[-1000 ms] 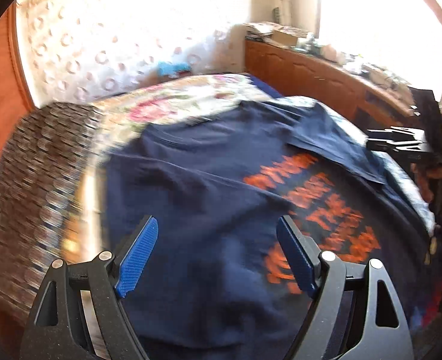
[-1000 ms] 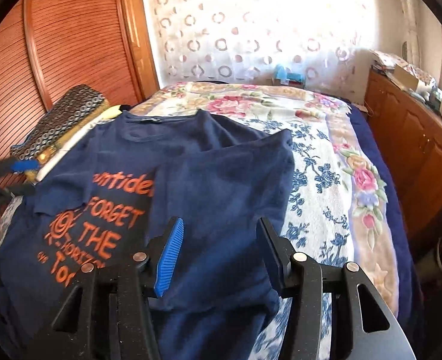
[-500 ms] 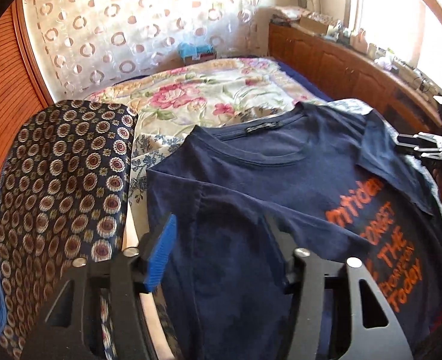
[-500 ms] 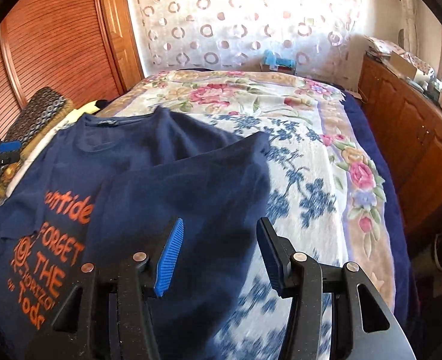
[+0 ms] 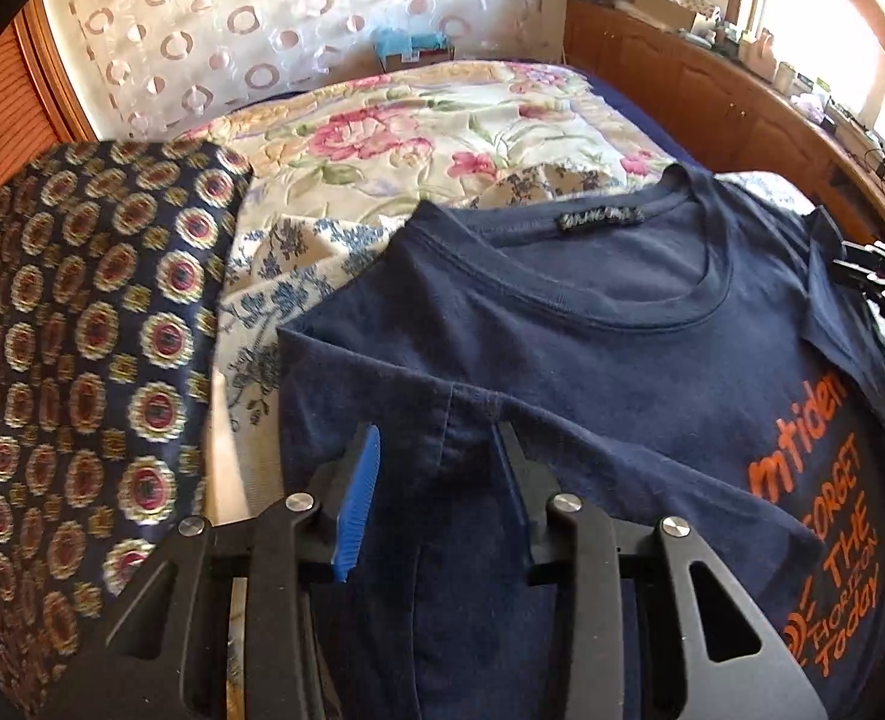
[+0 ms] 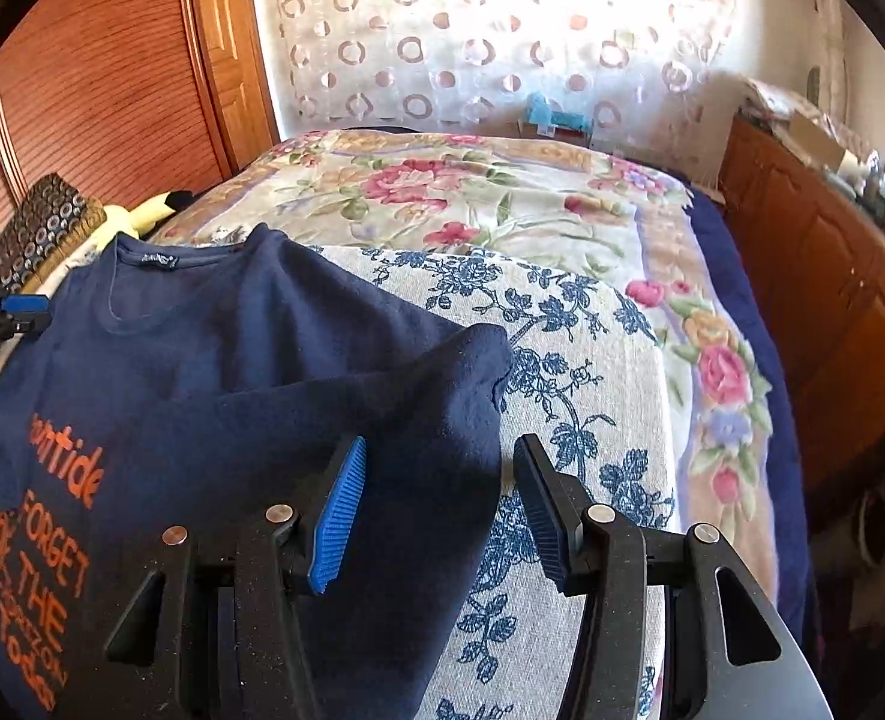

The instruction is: Fold small clothes

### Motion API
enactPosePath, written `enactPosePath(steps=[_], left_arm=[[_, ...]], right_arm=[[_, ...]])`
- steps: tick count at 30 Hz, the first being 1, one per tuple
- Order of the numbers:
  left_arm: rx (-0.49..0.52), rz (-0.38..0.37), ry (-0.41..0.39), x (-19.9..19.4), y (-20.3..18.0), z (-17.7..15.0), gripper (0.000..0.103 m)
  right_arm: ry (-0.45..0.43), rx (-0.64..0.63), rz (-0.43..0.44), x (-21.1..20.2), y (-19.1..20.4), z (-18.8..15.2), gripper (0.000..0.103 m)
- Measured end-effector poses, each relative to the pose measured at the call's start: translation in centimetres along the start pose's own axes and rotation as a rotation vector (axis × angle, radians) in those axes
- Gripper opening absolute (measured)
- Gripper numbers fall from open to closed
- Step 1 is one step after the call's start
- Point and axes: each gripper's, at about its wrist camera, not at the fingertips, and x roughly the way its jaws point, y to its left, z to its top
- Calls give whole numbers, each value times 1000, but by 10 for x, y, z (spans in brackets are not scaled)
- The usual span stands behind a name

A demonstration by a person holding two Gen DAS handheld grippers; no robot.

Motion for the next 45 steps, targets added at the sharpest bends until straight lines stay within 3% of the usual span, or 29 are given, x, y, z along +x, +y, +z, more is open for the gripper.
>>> enactPosePath(steps=[3,5,8,12,16,29,39,41,43,44,45], left_arm=[[-7,-21,-9,-1,-1,1,30],[-7,-34,-17,-3,0,-1,16],[-12,-26,-37,-8,2,-2,5],[-39,-25,-118,-36,12,-1,5],[-46,-27,-146,-49,17,1,5],[-24,-5,-110,-28,11,5,5],[-37,-59,-238,-80,11,7,4],[-35,-62,-259,-91,11,7,4],[-33,-62,-268,-100,11,5,4],[-33,-66,-274,-105,12,3,4],[-33,-69,-281,-110,12,1,4]], right_arm=[[-1,-5,-6,1,1,-1,55],[-1,-2,4,2,0,-1,57],[0,-7,4,2,-1,0,58],[-1,-10,-4,0,-4,-1,60],[0,-11,-8,1,-5,0,61],[0,-14,-15,3,-6,0,64],[8,-9,3,5,-7,4,64],[11,8,17,6,-10,7,54],[17,10,35,7,-11,11,32],[18,10,40,7,-11,13,12],[15,14,54,4,-11,14,6]])
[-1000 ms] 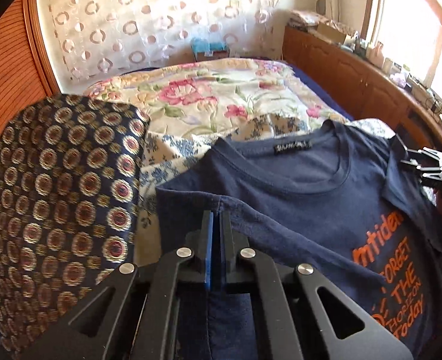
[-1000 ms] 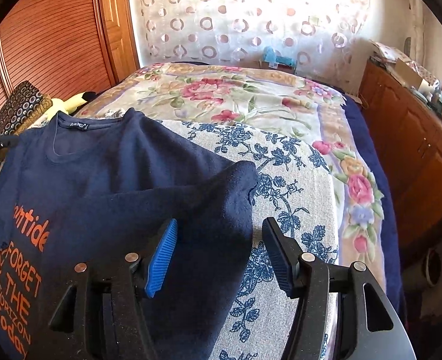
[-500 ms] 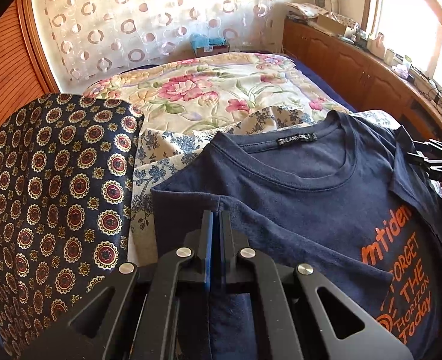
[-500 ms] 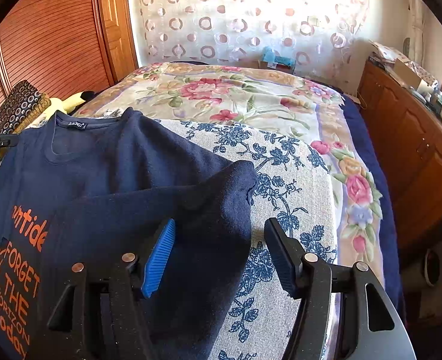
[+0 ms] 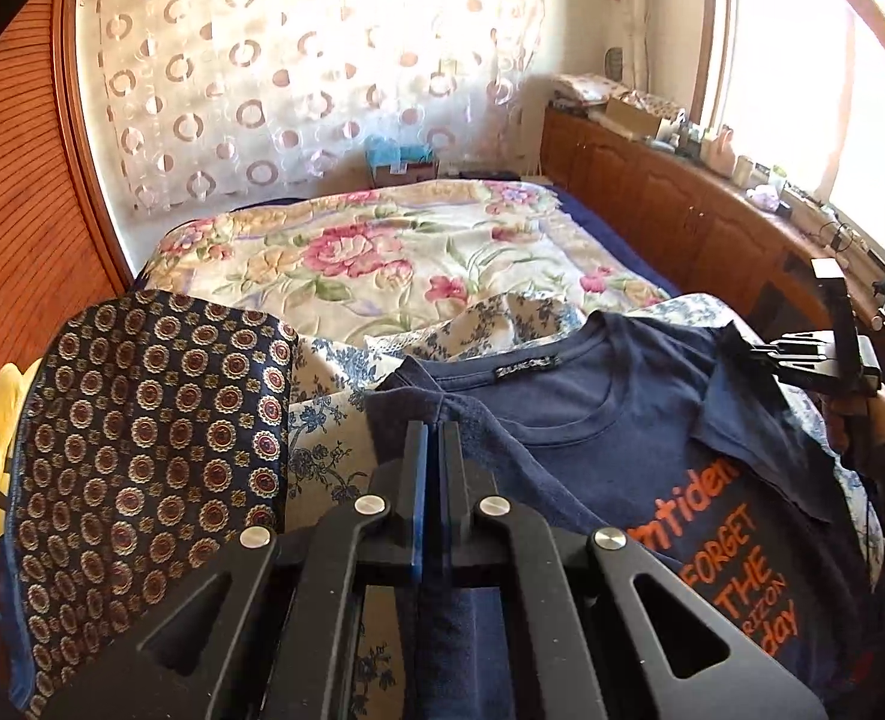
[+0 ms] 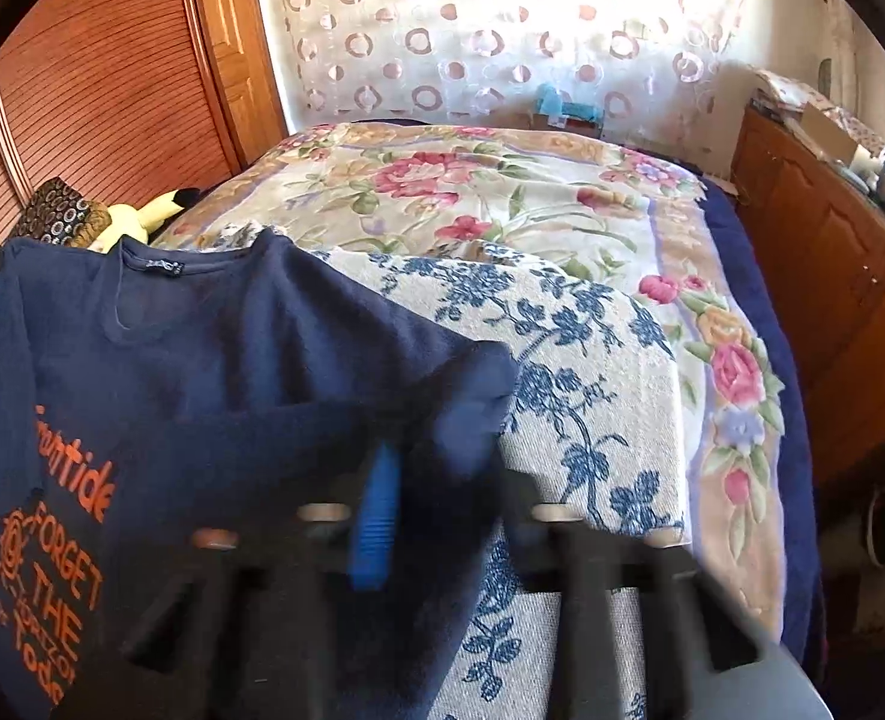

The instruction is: Fold small clothes

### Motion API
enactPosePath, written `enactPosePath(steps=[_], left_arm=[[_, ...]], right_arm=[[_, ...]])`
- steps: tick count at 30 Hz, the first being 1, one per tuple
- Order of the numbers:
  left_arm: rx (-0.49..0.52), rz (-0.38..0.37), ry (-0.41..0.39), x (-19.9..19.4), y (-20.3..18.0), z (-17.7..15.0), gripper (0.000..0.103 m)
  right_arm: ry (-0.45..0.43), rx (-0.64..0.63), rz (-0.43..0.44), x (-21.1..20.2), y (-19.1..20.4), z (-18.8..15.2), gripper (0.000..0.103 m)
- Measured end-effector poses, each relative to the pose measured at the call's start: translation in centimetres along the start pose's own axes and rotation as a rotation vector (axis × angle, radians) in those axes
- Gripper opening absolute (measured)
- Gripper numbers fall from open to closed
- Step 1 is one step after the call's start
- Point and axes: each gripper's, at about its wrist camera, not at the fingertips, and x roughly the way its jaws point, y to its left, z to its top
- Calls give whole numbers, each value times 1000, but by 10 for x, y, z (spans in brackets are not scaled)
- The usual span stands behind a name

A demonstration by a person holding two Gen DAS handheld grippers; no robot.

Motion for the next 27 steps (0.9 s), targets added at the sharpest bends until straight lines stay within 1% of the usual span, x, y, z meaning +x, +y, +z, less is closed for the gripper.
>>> enactPosePath(steps=[2,5,7,13,17,20,24,27], left_arm=[[0,-6,-13,-8,-1,-3,4],[-1,-20,-42,-27,-4,-9,4],[1,-29,-58,-38,-7,-14,4],[23,-72,-97,-69,-22,-42,3],[21,-93,-133,-96,-27,-62,3],[18,-106,-156,-118,-26,-85,3],[11,-102,-154,-139,-25,-124,3],[-20,-94,-152,-154,-20,-155,3]], right_arm=[[-16,-3,24,-11,3,2,5],[-78,-17,33,-36,12,1,5],[-118,-32,24,-56,20,-4,5],[-207,-46,10,-106,41,-36,5],[-238,-41,8,-129,53,-61,5],[-252,-40,15,-146,62,-84,5],[-257,-50,15,-169,74,-119,5],[-258,-58,5,-190,81,-148,5]])
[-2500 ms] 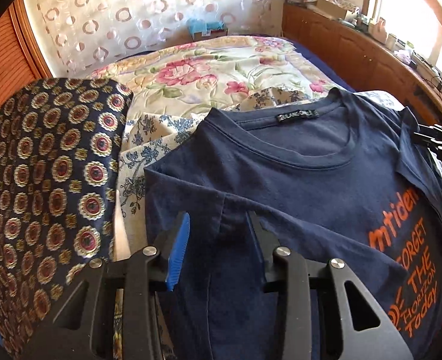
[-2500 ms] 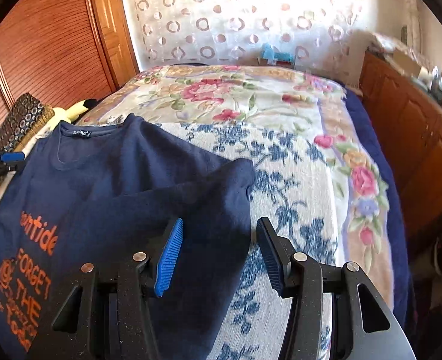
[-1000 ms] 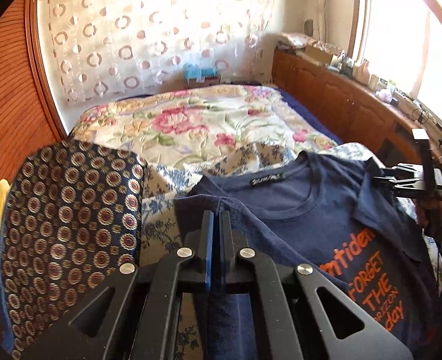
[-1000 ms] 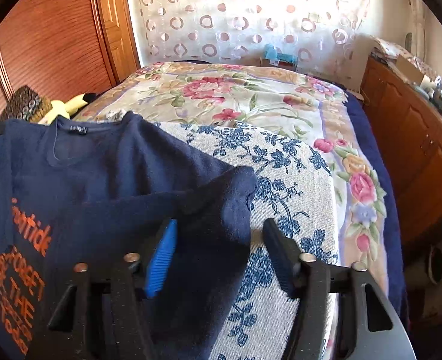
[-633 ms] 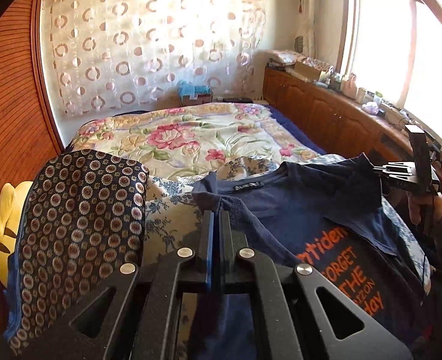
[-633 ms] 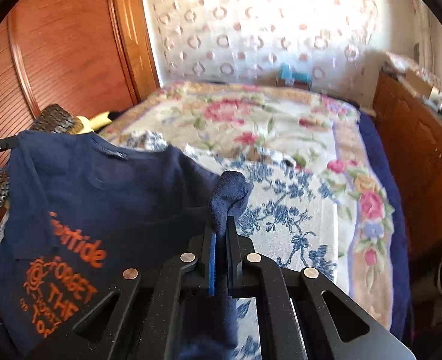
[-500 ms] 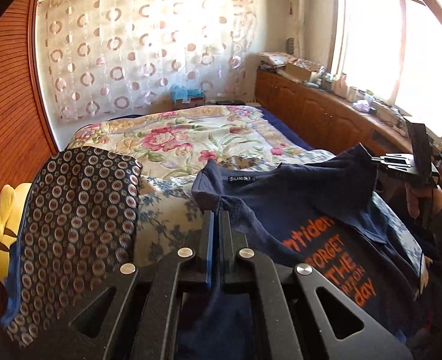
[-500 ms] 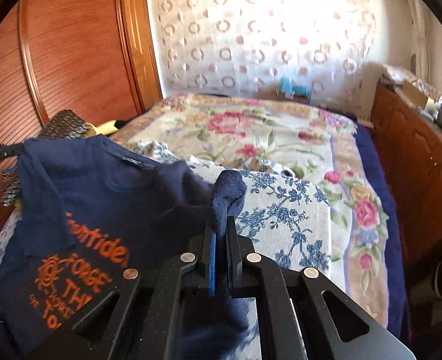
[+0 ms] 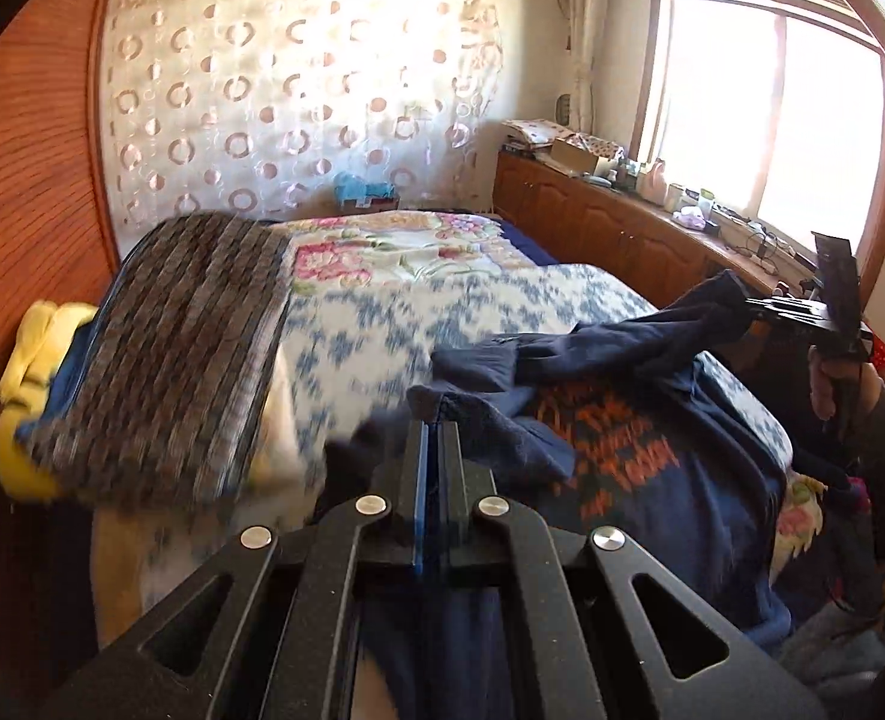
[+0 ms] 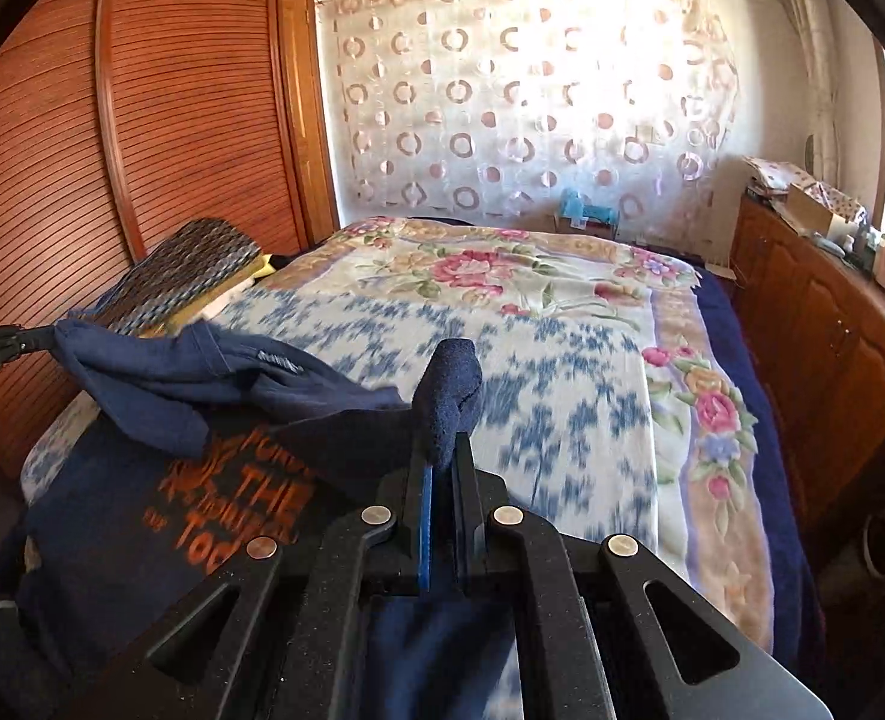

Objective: Fold small clothes
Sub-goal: 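Lift the shirt with both tools and fold it over toward the collar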

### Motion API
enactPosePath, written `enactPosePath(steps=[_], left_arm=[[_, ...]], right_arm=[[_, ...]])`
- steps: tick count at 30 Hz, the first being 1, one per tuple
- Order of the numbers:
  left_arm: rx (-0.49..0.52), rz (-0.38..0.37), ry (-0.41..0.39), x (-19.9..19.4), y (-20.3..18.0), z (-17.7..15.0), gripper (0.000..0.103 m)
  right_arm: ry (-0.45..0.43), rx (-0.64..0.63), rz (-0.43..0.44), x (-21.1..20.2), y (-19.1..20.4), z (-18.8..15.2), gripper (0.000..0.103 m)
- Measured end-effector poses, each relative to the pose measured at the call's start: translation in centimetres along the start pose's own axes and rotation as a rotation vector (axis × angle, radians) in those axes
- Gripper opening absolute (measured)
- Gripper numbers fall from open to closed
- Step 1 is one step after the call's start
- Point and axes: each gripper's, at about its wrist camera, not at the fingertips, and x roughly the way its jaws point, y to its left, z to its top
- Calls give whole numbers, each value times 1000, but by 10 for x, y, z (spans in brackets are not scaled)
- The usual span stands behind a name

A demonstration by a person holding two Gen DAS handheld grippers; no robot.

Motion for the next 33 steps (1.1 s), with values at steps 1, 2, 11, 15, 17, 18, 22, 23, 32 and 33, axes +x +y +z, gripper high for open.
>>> enactPosePath(steps=[1,2,11,15,17,18,22,23,32,33], left_arm=[[-18,3,-4,-9,3,-10,3],[-33,6,-7,-16,5,-18,3],[-78,19,9,-66,0,-83,3],[-99,35,58,-61,6,-94,3],[-85,55,73,-58,4,-102,3],[-83,61,87,-53,3,-105,3],[-75,79,117,-43,1,-112,3],[-68,88,129,-42,-1,-113,3],[-19,85,85,-47,-9,-93,44],[-17,81,77,-47,-10,-89,47]], right_arm=[[-3,2,-3,-12,2,-9,5],[-3,8,-3,-22,5,-15,5],[51,40,-13,-103,24,-73,5],[97,71,-4,-117,27,-90,5],[125,73,-10,-110,26,-95,5],[138,77,-13,-105,26,-92,5],[189,78,-14,-90,31,-91,5],[190,75,-9,-89,33,-88,5],[142,53,14,-107,36,-78,20],[129,47,10,-111,37,-76,28]])
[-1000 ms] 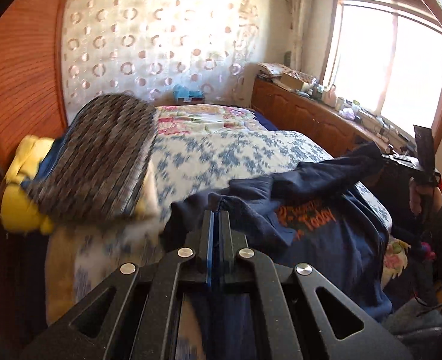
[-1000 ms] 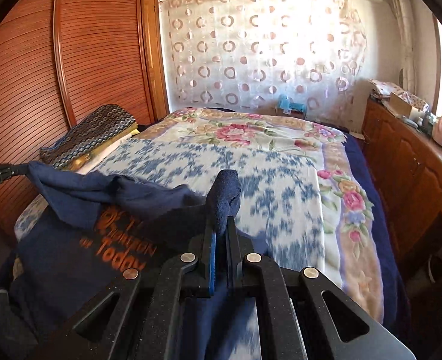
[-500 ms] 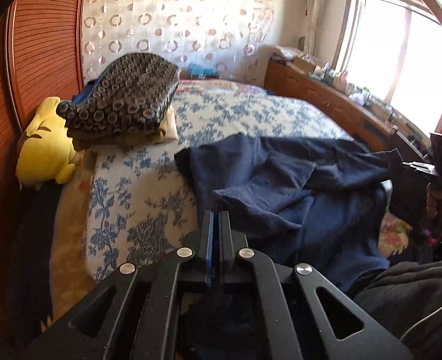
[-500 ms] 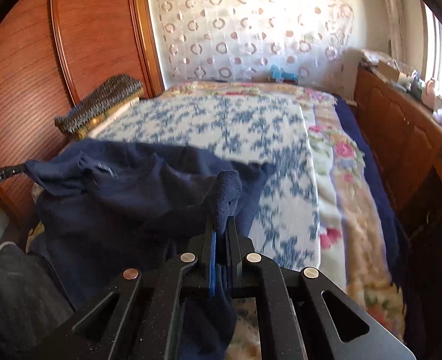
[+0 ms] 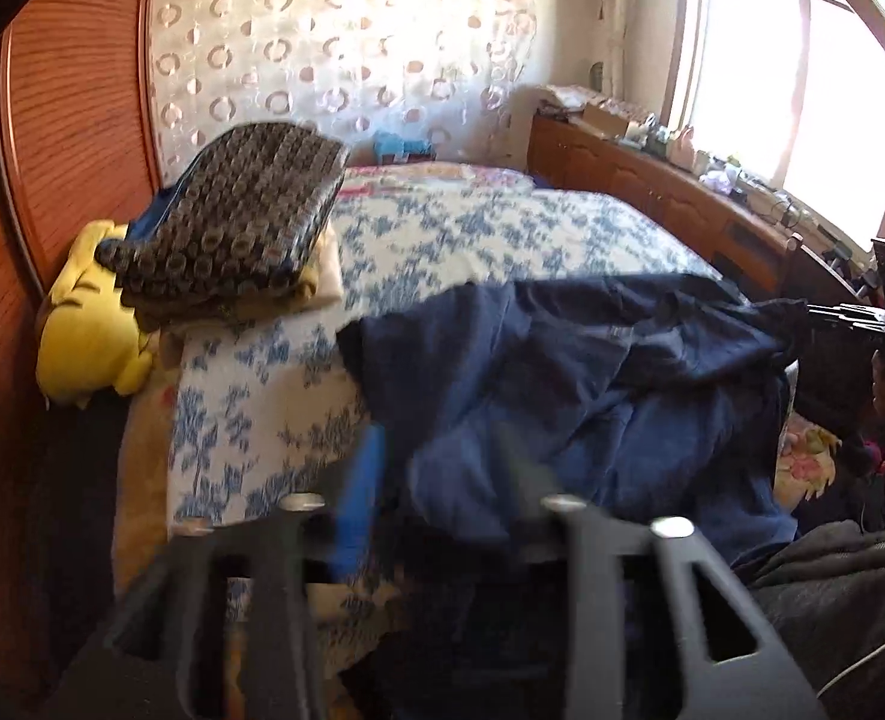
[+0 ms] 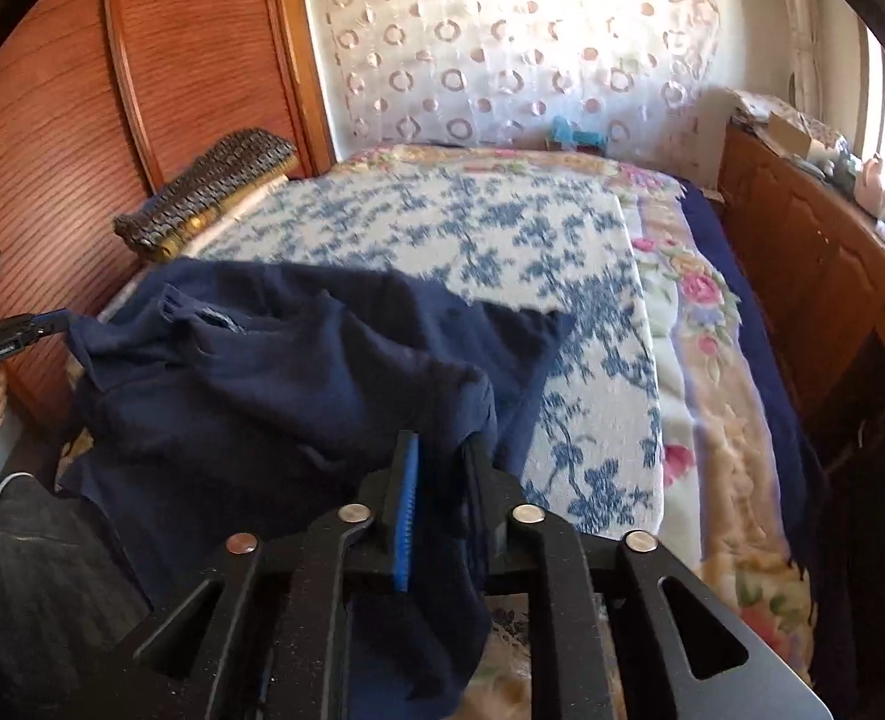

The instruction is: Fold small clothes

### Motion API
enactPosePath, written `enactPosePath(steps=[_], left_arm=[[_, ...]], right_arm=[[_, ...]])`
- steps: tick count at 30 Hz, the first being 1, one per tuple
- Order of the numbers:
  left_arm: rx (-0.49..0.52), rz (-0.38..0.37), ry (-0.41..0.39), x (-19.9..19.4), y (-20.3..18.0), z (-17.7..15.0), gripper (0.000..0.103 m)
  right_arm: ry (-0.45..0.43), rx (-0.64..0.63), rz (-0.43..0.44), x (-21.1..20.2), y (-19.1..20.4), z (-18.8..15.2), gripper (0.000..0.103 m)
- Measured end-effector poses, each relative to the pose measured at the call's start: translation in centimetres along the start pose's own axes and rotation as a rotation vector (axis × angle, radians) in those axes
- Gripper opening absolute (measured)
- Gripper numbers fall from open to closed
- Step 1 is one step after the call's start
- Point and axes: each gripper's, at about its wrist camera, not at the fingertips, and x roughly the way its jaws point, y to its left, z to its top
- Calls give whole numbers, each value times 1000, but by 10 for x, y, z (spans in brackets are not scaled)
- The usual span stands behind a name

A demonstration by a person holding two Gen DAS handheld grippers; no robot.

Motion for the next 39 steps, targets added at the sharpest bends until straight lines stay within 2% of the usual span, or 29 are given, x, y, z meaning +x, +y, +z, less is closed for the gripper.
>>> enactPosePath(steps=[1,2,4,9,13,19,26,31,33,34,35,36,38,39], left_arm=[[2,0,-6,1,-1,5,56],[4,4,-7,3,-2,9,69],[12,-6,-27,5,-3,18,79],[-18,-31,-37,26,9,38,80],[-30,25,-3,59,25,54,80],[-64,50,58,95,44,64,80],[-60,41,115,118,45,57,79],[-76,32,141,128,46,53,70],[-81,25,146,129,47,53,68],[-85,24,148,130,48,52,67],[-88,24,149,131,49,52,66],[-89,24,149,132,50,52,65],[-91,27,154,133,51,52,62],[-92,29,156,133,51,52,62]], right_arm=[[-13,-4,-2,-3,1,2,31],[-27,-7,0,-7,1,3,36],[-43,-11,-7,-9,0,6,37],[-62,-9,-33,2,-7,18,44],[-57,31,-67,31,-22,31,45],[12,133,-121,90,-49,45,45],[105,237,-77,137,-60,41,45],[80,264,-40,139,-66,44,45],[71,267,4,135,-68,40,31],[63,261,3,134,-68,39,28],[55,252,7,131,-69,39,16],[40,248,21,128,-68,38,12],[-66,228,9,105,-62,38,10],[-118,228,-28,92,-60,39,10]])
